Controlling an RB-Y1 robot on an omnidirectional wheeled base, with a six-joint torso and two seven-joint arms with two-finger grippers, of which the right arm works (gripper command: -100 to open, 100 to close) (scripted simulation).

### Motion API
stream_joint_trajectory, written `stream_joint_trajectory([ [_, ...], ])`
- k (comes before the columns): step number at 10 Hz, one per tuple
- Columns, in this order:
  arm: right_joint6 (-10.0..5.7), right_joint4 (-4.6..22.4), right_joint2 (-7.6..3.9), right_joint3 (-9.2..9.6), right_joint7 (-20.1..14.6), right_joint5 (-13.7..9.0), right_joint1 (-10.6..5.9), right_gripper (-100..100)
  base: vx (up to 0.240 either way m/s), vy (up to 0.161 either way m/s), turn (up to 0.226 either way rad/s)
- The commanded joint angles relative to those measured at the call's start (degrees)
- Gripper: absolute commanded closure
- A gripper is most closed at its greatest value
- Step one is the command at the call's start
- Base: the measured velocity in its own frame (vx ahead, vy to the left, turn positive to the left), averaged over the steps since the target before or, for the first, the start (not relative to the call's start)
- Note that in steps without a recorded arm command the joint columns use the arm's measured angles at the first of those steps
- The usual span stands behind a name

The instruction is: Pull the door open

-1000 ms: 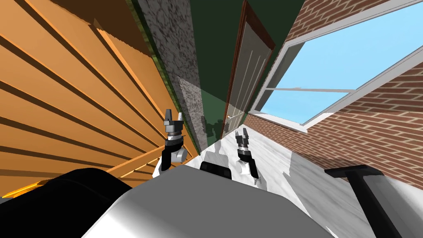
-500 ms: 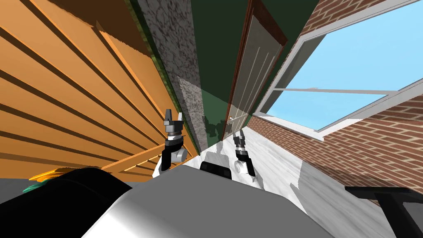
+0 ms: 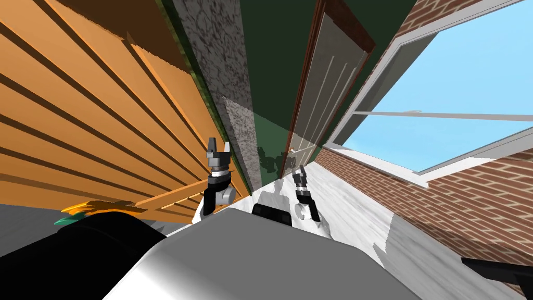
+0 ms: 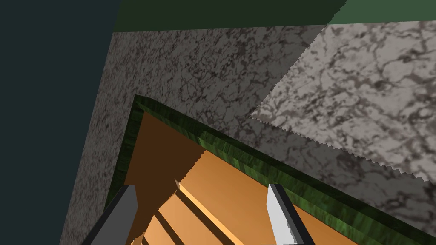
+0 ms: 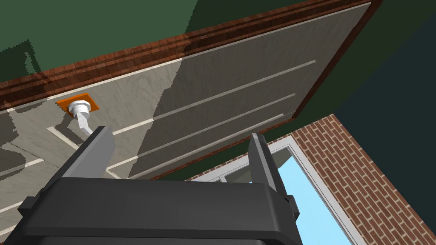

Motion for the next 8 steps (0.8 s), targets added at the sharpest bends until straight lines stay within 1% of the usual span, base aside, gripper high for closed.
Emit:
stream_joint_trajectory([
  [1, -0.55, 2.19, -0.41, 1.04, -0.25, -0.99, -0.85, -100, 0.064, -0.080, 0.134],
  [3, -1.27, 4.95, -0.95, 2.32, -0.58, -2.23, -1.93, -100, 0.058, -0.078, 0.142],
  [8, -3.04, 11.75, -2.27, 5.46, -1.39, -5.26, -4.58, -100, 0.052, -0.099, 0.136],
])
